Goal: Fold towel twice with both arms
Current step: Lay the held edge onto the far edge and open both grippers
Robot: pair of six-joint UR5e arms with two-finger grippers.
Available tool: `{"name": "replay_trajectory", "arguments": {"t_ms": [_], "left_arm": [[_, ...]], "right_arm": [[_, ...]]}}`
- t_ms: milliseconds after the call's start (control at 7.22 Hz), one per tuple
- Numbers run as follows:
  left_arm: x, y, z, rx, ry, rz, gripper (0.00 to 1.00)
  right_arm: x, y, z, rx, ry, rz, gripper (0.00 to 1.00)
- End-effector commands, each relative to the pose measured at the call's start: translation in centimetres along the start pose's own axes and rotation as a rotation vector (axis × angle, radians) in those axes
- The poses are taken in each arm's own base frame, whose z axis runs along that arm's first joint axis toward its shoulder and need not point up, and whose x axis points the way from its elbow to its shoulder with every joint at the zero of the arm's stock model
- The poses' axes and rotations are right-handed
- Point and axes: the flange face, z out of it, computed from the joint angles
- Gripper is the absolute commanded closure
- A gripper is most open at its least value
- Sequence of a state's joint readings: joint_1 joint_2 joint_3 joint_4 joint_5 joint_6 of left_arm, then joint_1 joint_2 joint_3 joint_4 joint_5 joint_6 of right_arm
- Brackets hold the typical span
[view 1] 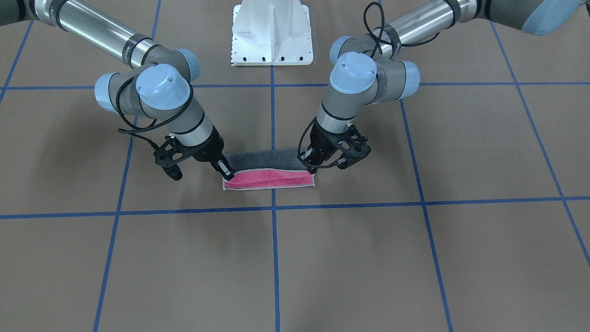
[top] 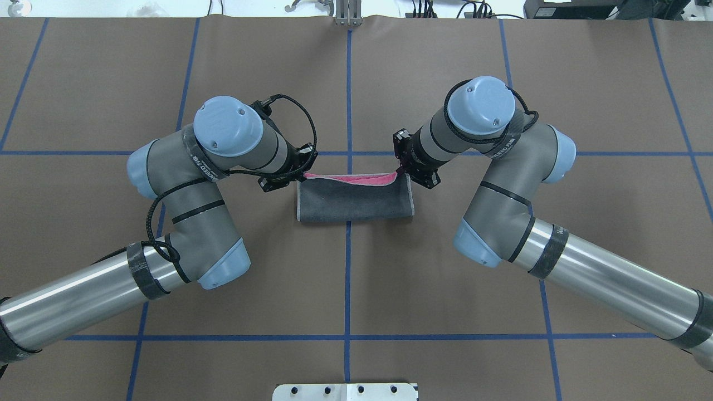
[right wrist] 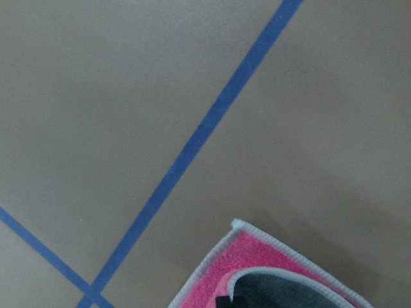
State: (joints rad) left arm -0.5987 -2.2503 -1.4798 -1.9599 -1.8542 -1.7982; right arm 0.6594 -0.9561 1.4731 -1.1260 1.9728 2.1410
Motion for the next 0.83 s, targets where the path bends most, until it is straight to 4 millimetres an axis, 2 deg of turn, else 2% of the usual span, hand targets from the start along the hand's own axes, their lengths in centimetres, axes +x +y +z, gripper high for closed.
{"name": "replay_trajectory", "arguments": {"t_ms": [0,139,416,554,693], "left_arm": [[-0.1,-0.1,0.2,0.003,-0.003,0.000,0.03],[-0.1,-0.2,0.2,0.003,0.011,0.003,0.00],[0.1,-0.3,0.0,0.009,0.017,0.003,0.00],[0.5,-1.0,-0.8,0.016,0.030,-0.002,0.00],[0.7,-1.4,-1.3,0.021,0.038,-0.002,0.00]], "right_arm": [[-0.8,-0.6,0.6,0.014,0.002,0.009,0.00],[-1.0,-0.3,0.5,0.011,-0.002,0.006,0.00],[-1.5,0.0,-0.1,0.005,-0.016,0.003,0.00],[-1.4,0.4,-0.6,-0.008,-0.032,0.016,0.00],[-0.1,0.2,-1.5,-0.021,-0.042,0.050,0.00]]}}
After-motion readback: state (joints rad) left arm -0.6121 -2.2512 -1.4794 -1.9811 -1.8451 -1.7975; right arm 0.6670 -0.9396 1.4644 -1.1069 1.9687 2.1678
